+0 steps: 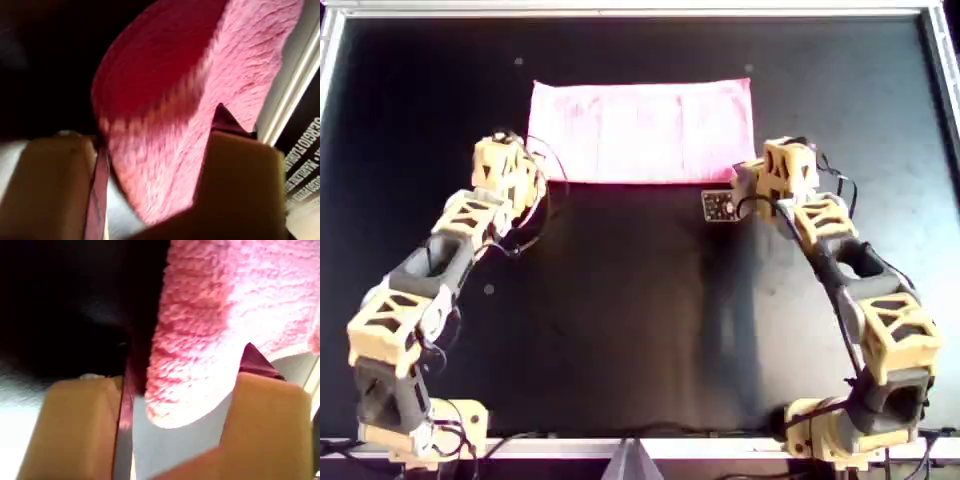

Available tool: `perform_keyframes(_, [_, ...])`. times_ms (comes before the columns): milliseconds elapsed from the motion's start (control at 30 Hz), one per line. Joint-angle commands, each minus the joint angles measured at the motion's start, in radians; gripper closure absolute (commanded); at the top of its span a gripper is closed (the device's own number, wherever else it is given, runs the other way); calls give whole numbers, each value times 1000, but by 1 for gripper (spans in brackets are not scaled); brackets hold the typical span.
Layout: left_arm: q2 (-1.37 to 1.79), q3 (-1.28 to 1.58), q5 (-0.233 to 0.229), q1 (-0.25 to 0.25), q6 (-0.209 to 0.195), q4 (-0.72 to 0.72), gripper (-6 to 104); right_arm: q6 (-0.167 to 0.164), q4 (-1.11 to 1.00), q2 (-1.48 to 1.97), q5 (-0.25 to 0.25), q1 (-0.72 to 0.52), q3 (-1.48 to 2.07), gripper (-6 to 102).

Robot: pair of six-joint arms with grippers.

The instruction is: Fold a cloth

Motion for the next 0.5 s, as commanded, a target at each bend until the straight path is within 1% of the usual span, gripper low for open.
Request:
perform_keyframes(0, [-29,-71,-6,-20,3,-6,28,-3,-37,3,-8,5,-100,11])
perform_keyframes(233, [-84,-147,-6,-20,3,-5,28,-3,-29,-58,-8,5,-190,11])
perform_keyframes(467, [-84,-150,-6,-20,3,-5,28,-3,-25,-61,-8,6,-199,11])
